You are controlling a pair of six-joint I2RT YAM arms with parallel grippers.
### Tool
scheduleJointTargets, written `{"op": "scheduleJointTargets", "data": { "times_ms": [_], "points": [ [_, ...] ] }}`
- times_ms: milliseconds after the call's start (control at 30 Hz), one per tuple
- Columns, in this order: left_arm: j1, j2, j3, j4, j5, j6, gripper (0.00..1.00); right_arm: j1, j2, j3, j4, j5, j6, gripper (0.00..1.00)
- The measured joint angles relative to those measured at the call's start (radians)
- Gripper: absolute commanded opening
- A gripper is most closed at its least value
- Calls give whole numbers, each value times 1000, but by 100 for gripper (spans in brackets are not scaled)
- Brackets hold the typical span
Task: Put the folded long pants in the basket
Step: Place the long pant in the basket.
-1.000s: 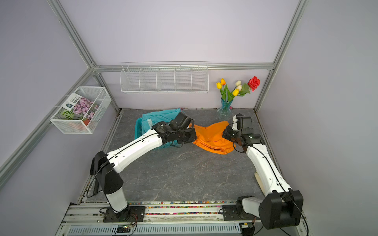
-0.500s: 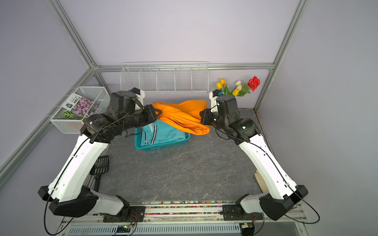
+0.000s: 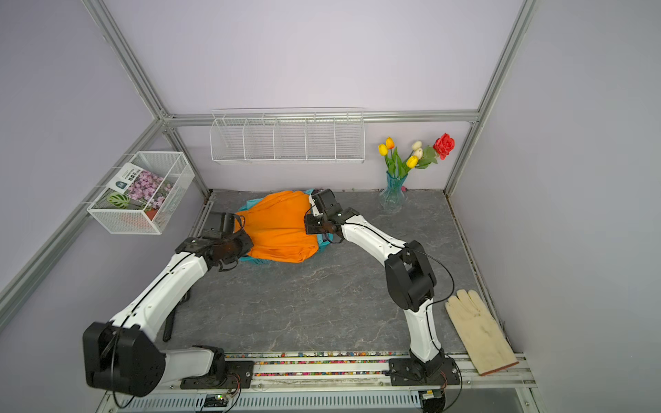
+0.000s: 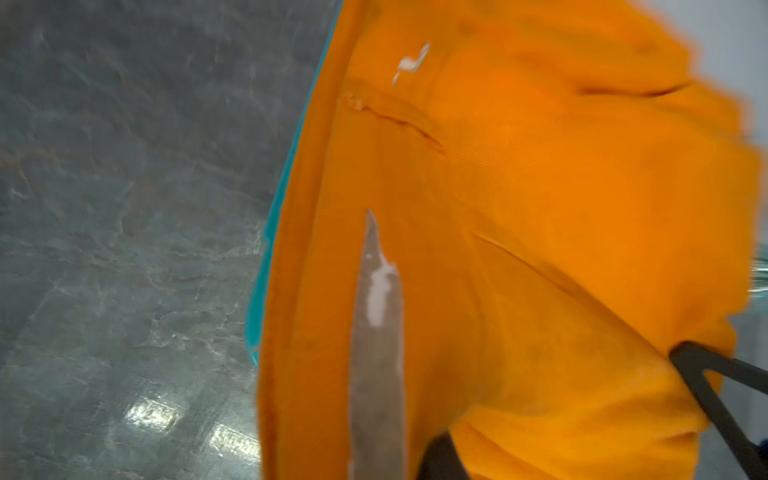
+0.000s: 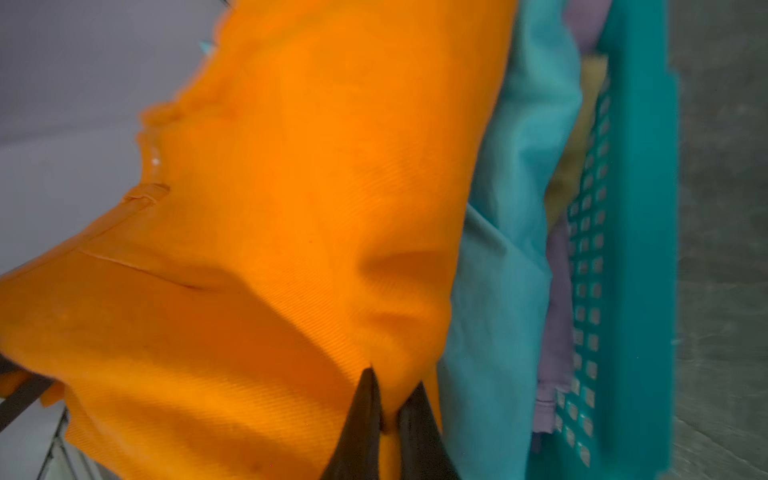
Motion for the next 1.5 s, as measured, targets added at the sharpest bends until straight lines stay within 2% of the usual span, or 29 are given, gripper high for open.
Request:
{"op": "scheduleJointTargets", "data": {
  "times_ms": [200,367,567,733,800,933,1133,1367,1400,1500],
  "points": [
    [1,2,-69,142,49,0,0,-35,-17,-71,103,-26,5,0],
    [2,34,-37,152,79,0,0,-52,-19,-51,88,-33,1,0],
    [2,35,45,121,65,-3,0,-43,-3,216,-112,14,-51,0],
    [1,-13,84,139,31,-5,0,-30,31,450,-220,48,-93,0],
    [2,-18,91,166,12,-5,0,-30,54,496,-232,58,-105,0],
    [2,41,80,212,-1,-13,0,-42,98,451,-213,69,-109,0],
    [-2,283,77,237,24,-27,0,-91,254,392,-192,20,-88,0],
    [-2,205,-23,321,38,-58,0,-93,232,346,-152,8,-89,0],
    [-2,204,-23,321,39,-62,13,-93,231,342,-148,7,-92,7],
    [-1,186,-23,315,31,-71,64,-94,213,300,-118,10,-105,23]
  ]
}}
